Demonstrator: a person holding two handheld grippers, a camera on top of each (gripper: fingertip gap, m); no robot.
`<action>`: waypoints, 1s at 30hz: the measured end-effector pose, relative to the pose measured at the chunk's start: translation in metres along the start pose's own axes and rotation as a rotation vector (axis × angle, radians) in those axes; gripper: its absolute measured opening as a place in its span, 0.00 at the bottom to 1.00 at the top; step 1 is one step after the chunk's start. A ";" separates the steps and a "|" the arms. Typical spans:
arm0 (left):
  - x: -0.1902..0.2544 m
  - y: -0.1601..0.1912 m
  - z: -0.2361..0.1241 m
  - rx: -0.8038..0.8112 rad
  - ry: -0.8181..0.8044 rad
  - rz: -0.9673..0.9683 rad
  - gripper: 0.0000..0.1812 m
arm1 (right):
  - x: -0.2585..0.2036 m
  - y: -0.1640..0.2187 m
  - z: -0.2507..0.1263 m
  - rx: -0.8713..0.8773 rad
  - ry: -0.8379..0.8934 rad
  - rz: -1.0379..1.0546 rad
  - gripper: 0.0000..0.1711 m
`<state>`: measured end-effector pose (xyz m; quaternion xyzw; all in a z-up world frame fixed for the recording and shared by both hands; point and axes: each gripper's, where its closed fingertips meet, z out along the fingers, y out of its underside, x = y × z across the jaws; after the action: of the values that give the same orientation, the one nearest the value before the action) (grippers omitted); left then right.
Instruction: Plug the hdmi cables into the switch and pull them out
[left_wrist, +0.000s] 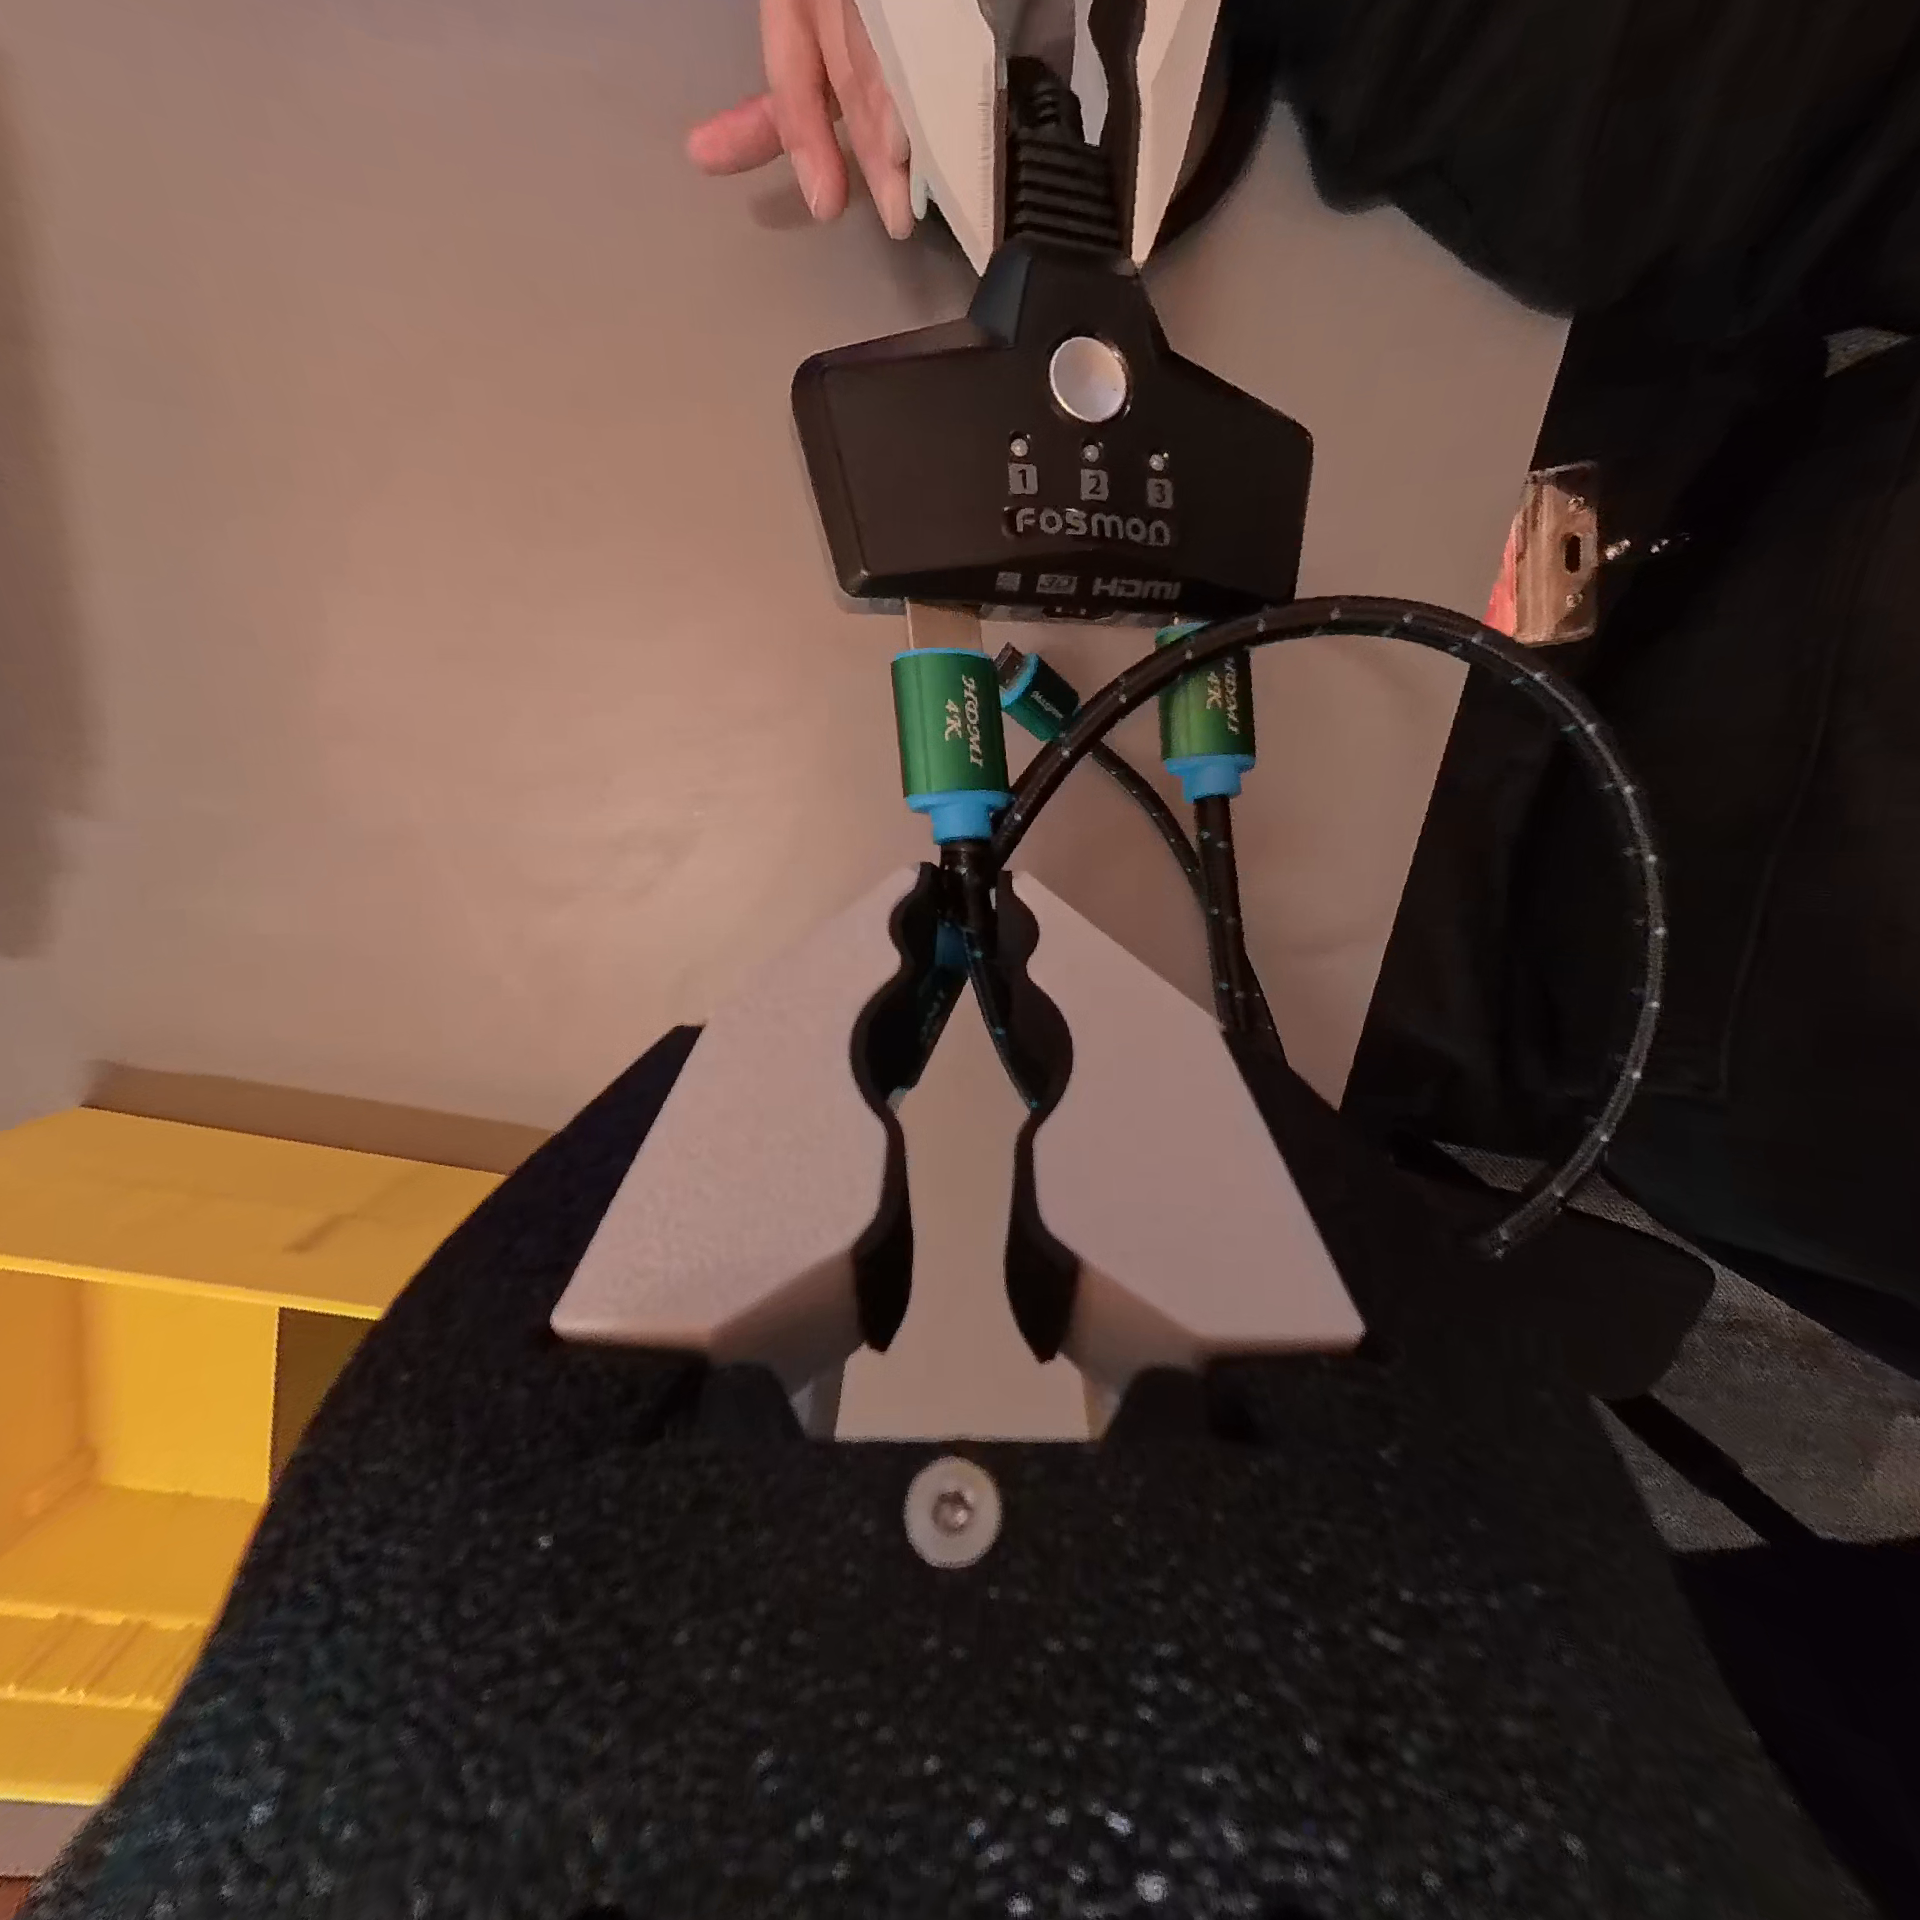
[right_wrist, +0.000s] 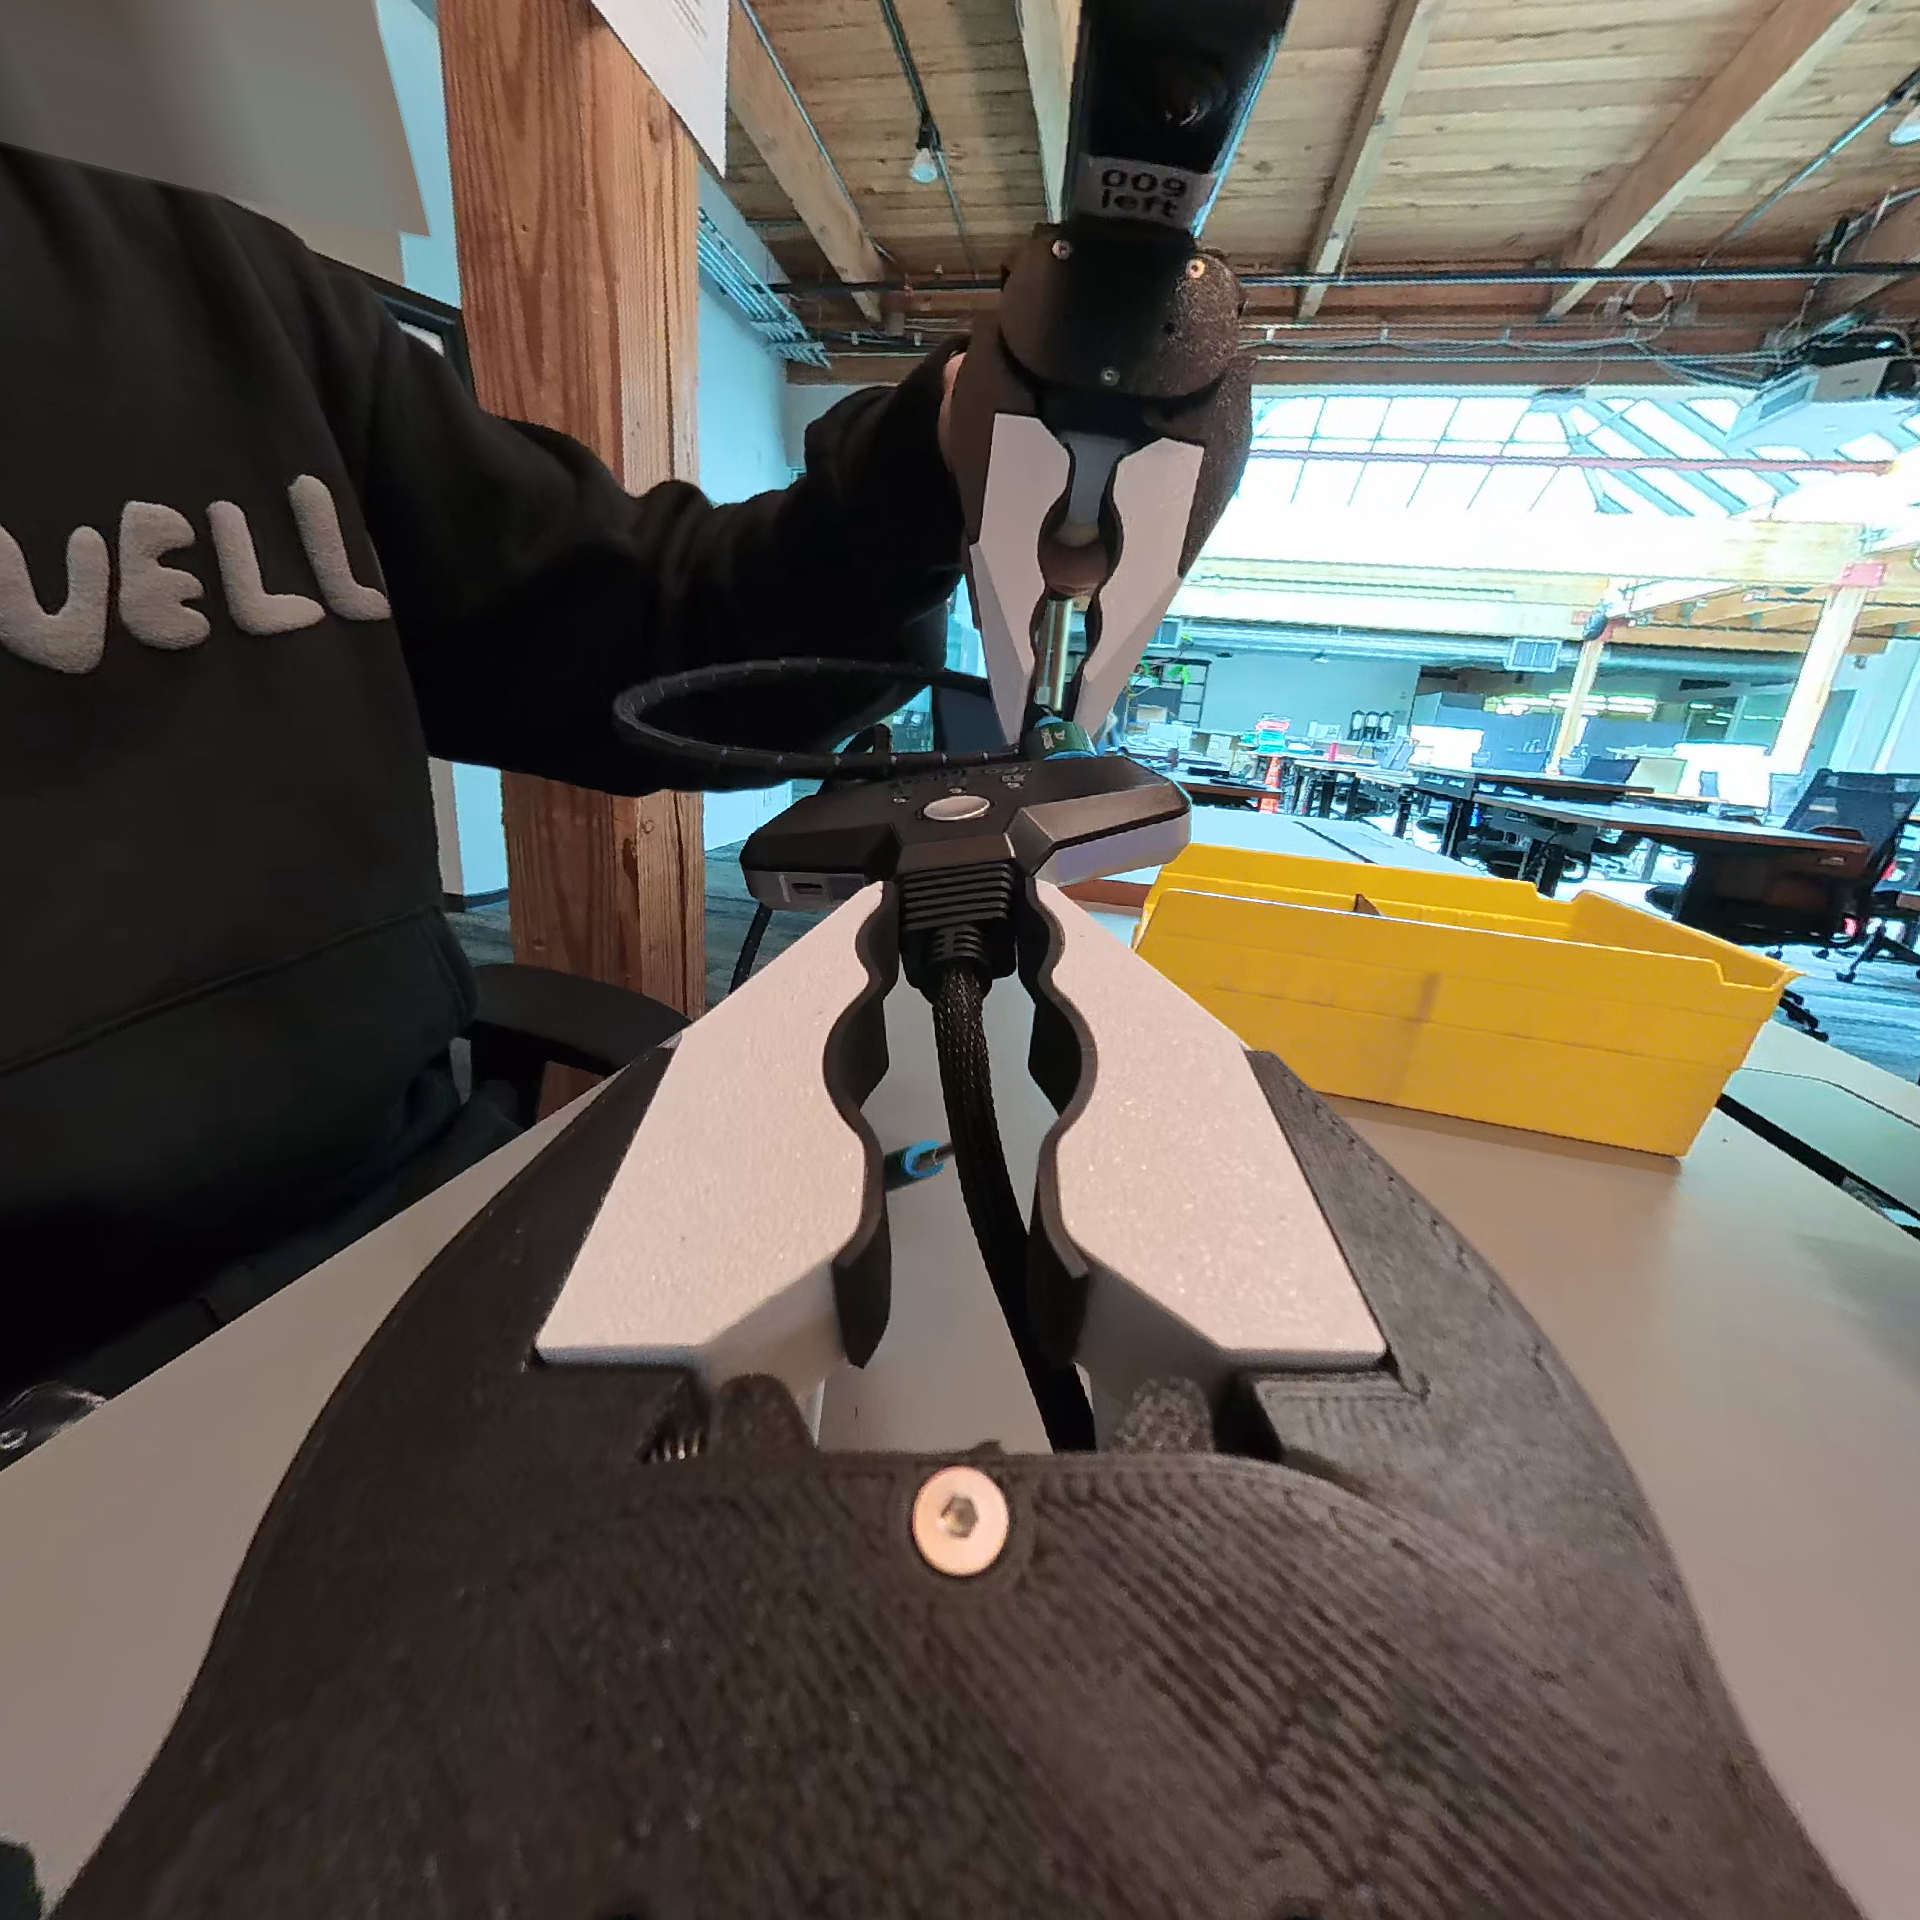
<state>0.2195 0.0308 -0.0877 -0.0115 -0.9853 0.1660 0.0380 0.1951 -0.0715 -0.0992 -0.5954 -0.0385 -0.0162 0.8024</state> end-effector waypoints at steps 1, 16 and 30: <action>0.002 0.000 0.000 -0.003 0.009 0.000 0.04 | -0.001 0.001 0.000 -0.003 -0.003 -0.001 0.12; -0.003 -0.001 0.007 0.065 -0.028 0.010 0.03 | 0.001 0.004 0.007 0.009 0.004 0.012 0.12; -0.005 -0.014 0.000 0.316 -0.164 0.241 0.05 | 0.002 -0.011 0.001 0.059 0.021 -0.032 0.12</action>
<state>0.2247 0.0174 -0.0838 -0.1099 -0.9383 0.3222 -0.0610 0.1961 -0.0742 -0.0884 -0.5705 -0.0401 -0.0341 0.8196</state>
